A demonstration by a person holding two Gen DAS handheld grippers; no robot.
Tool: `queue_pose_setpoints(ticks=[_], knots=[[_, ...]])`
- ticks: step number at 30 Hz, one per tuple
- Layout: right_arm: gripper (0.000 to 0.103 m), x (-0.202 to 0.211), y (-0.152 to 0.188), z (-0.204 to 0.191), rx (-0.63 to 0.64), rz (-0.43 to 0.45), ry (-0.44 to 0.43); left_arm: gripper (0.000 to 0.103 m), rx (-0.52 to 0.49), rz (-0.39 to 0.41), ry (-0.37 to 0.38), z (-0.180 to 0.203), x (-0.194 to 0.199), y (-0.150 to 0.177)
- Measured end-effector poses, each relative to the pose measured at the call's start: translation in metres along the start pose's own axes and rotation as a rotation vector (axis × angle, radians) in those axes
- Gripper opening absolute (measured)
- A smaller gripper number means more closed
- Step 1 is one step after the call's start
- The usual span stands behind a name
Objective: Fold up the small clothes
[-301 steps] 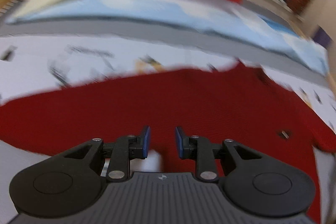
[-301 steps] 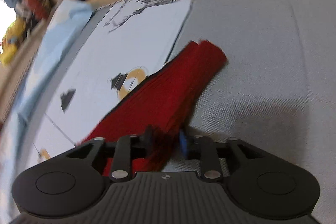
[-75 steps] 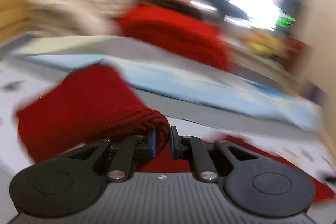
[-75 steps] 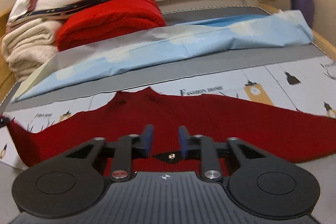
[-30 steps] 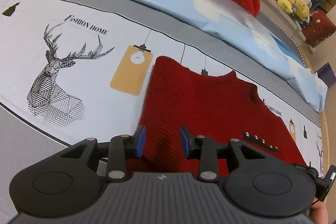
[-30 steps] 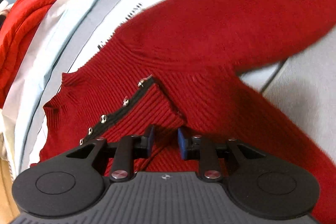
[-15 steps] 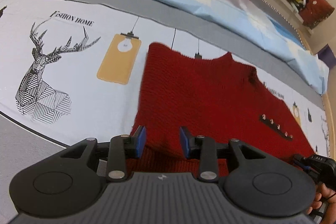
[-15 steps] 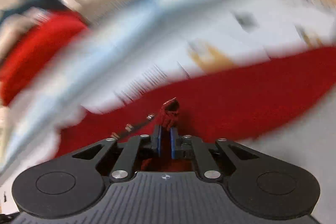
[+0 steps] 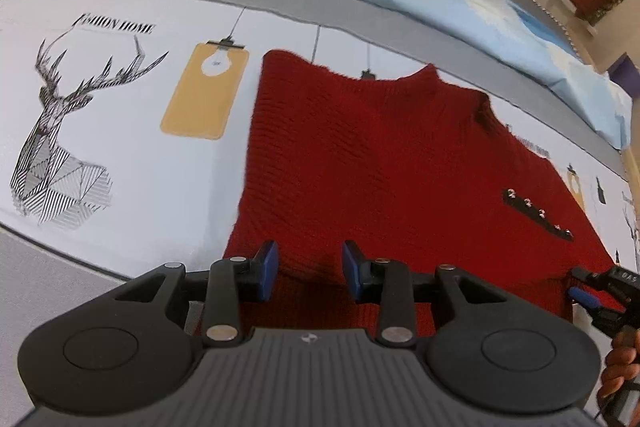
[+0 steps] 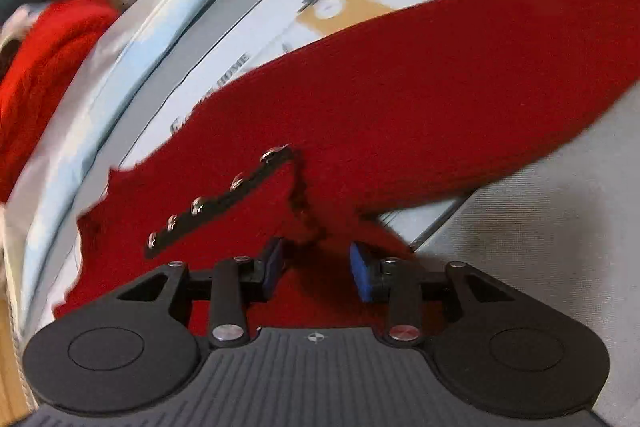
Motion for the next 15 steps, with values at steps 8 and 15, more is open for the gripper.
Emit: queue_pose_setpoints(ticks=[8,15], knots=[[0.040,0.028,-0.040,0.003,0.083,0.127,-0.043,0.036,0.090,-0.126,-0.042,-0.026,-0.034,0.033],[0.040,0.053,-0.087,0.110,-0.123,0.221,0.163,0.038,-0.020,-0.004,0.041,0.013,0.013,0.004]])
Point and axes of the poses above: each gripper's, at about its wrist camera, not at the fingertips, and x roughly against the way its jaws point, z to its right, y to its underside, the point moved 7 cm from there along -x, roughly the way its jaws point, and after that the axes turned 13 degrees about z, right-handed, at the moved point
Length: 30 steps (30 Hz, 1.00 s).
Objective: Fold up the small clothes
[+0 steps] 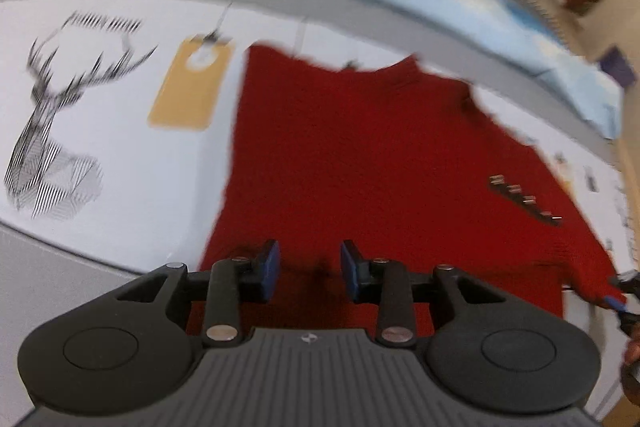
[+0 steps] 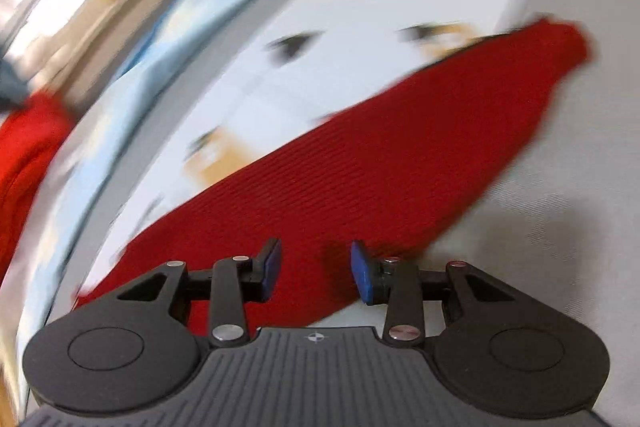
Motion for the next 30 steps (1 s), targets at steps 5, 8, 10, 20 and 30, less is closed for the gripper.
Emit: queue_pose_setpoints(ticks=[5,8,10,20,30], knots=[[0.040,-0.010,-0.032,0.075,-0.183,0.040,0.106,0.038,-0.041,0.009,0.036,0.017,0.010,0.000],[0.040,-0.014,-0.044,0.105,-0.222,0.069,0.118,0.038,-0.045,0.004,0.032,0.018,0.007,0.000],[0.040,-0.016,-0.047,0.118,-0.238,0.083,0.147,0.038,-0.037,0.001,0.023,0.015,0.005,-0.001],[0.012,-0.012,-0.054,0.097,-0.187,0.177,0.155,0.038,0.008,0.016,0.020,0.004,0.013,-0.008],[0.012,0.107,0.001,-0.156,0.506,0.524,-0.342,0.038,0.100,0.055,-0.002,-0.017,0.021,-0.031]])
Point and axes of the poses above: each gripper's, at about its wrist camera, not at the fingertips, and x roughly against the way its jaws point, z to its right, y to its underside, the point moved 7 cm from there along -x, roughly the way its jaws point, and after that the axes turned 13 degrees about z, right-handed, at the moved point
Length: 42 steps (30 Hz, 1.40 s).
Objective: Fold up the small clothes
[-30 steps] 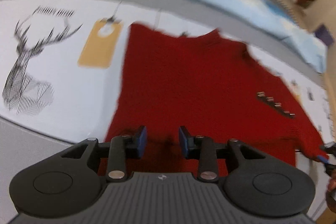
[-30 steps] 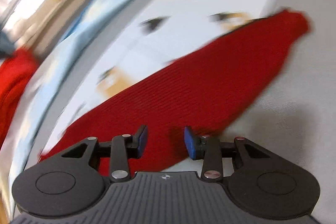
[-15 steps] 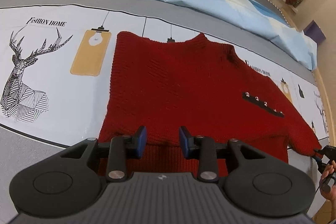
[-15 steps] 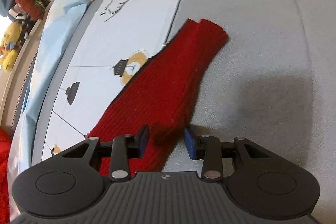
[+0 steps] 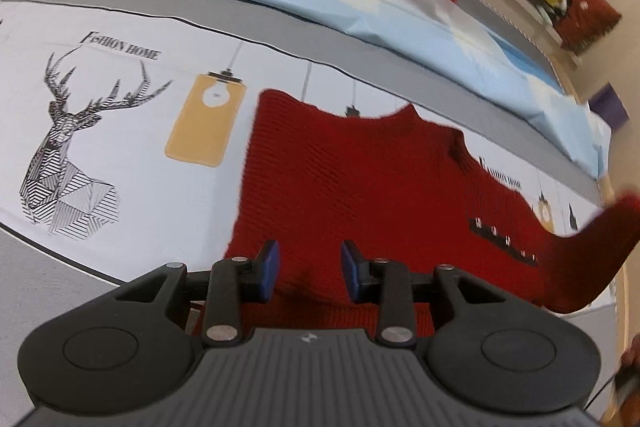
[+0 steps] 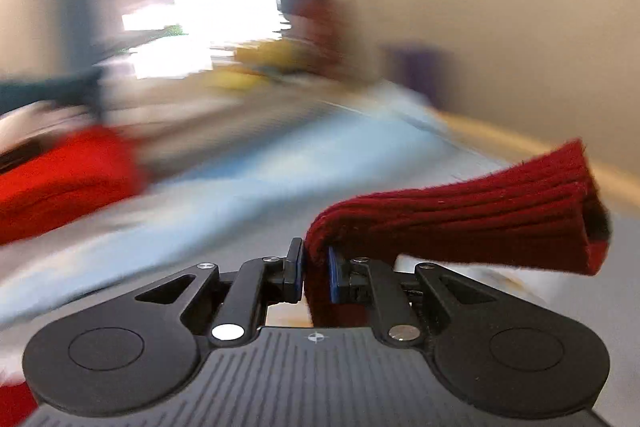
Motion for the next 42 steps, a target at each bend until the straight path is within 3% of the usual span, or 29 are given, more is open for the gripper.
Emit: queue_pose_setpoints(ticks=[3,5,9,11,14,18,20,23,24,26,33,42], knots=[[0.014,0.034,0.012,-0.112,0.082,0.000,-0.379,0.038,0.038,0.008,-0.008,-0.007,0.000,-0.007],[0.015,0.051,0.044,-0.165,0.100,-0.130,-0.579,0.038,0.051,0.007,-0.008,-0.009,-0.001,-0.009],[0.017,0.071,0.127,-0.213,0.203,-0.460,-0.744,0.038,0.066,-0.005,-0.007,-0.012,-0.005,-0.009],[0.019,0.070,0.148,-0.212,0.234,-0.561,-0.721,0.038,0.077,-0.008,-0.001,-0.012,-0.007,-0.009],[0.029,0.056,0.151,-0.192,0.196,-0.598,-0.621,0.038,0.095,-0.007,0.006,-0.012,-0.011,-0.011],[0.038,0.028,0.150,-0.154,0.077,-0.626,-0.437,0.038,0.141,-0.009,0.023,-0.013,-0.018,-0.010],[0.038,0.016,0.156,-0.129,-0.007,-0.658,-0.362,0.037,0.154,-0.004,0.030,-0.012,-0.021,-0.009],[0.036,-0.001,0.172,-0.086,-0.069,-0.731,-0.137,0.037,0.183,0.011,0.051,-0.013,-0.028,-0.008],[0.036,-0.001,0.172,-0.079,-0.095,-0.745,-0.108,0.037,0.202,0.011,0.063,-0.014,-0.030,-0.007],[0.037,0.003,0.164,-0.078,-0.155,-0.749,-0.107,0.037,0.258,0.008,0.095,-0.016,-0.037,-0.005],[0.040,0.012,0.124,-0.109,-0.157,-0.696,-0.229,0.037,0.437,-0.009,0.121,-0.029,-0.068,0.005],[0.040,-0.001,0.115,-0.095,-0.196,-0.707,-0.192,0.038,0.541,-0.023,0.093,-0.048,-0.100,0.017]])
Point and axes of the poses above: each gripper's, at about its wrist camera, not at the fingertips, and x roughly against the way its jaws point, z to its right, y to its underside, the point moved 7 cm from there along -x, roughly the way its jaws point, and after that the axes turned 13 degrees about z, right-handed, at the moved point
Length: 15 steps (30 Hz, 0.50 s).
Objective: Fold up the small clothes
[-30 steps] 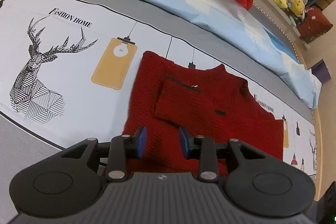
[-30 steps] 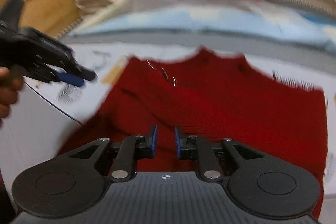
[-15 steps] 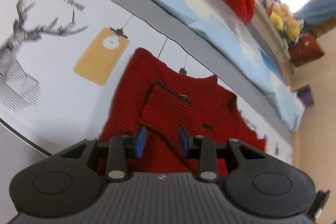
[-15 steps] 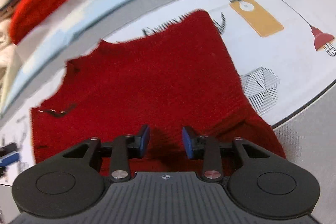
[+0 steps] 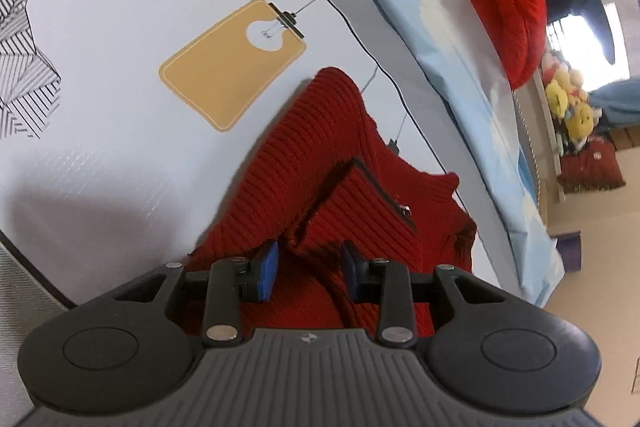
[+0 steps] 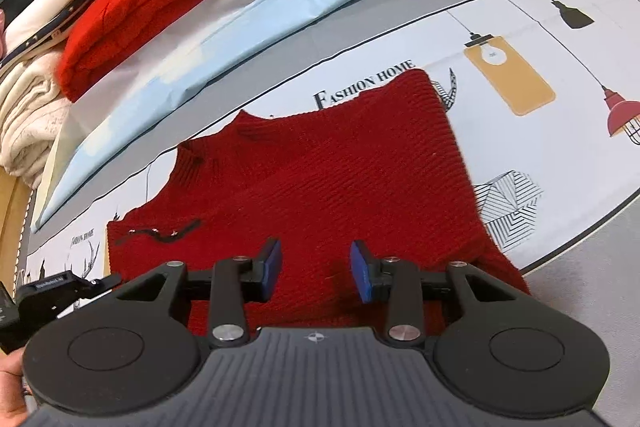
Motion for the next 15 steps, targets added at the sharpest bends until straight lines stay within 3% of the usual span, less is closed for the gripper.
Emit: queue_pose_setpoints(ticks=[3,5,10,12,15], knots=[[0.040,-0.002,0.000,0.005,-0.010,-0.003,0.006,0.036,0.012,0.018,0.010,0.002,-0.003,-0.001],[0.040,-0.004,0.000,0.007,-0.016,-0.008,0.010,0.009,-0.035,0.030,0.003,0.008,0.000,-0.001],[0.040,-0.007,-0.004,0.010,-0.032,-0.005,0.024,0.008,-0.244,0.133,-0.002,0.058,0.058,-0.017],[0.040,-0.008,-0.007,0.011,-0.036,0.004,0.030,0.009,-0.280,0.157,-0.009,0.066,0.078,-0.018],[0.040,-0.010,-0.007,0.014,-0.049,0.007,0.039,0.013,-0.316,0.143,-0.119,0.053,0.084,-0.017]])
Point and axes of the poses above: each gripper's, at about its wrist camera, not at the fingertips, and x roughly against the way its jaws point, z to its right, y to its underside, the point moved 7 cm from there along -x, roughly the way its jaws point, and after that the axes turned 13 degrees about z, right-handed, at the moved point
